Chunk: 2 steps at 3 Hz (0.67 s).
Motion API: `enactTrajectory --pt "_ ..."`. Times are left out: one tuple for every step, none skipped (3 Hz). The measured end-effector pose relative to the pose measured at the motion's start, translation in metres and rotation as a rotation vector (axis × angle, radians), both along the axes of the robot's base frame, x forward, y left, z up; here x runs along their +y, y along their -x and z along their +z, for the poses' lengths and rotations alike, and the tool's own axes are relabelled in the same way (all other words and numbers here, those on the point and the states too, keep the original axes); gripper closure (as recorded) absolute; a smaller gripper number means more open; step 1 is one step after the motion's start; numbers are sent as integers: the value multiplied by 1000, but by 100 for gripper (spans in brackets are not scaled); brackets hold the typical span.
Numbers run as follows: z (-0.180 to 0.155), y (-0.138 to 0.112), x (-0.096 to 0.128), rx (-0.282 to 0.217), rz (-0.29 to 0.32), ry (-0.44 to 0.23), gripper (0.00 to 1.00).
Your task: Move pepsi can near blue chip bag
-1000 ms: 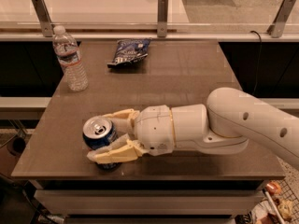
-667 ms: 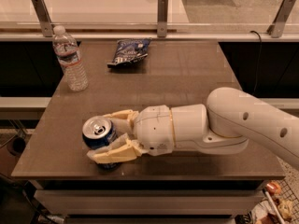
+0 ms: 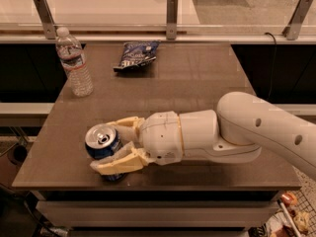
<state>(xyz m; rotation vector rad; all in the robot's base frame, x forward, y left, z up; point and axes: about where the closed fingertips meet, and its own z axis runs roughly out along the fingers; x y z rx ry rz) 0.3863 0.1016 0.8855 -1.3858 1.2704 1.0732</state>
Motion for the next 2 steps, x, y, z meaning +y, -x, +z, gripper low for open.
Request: enactTrajectory --pt "7 -15 -17 23 -60 -15 100" --pt "19 -42 -50 47 -166 -42 100"
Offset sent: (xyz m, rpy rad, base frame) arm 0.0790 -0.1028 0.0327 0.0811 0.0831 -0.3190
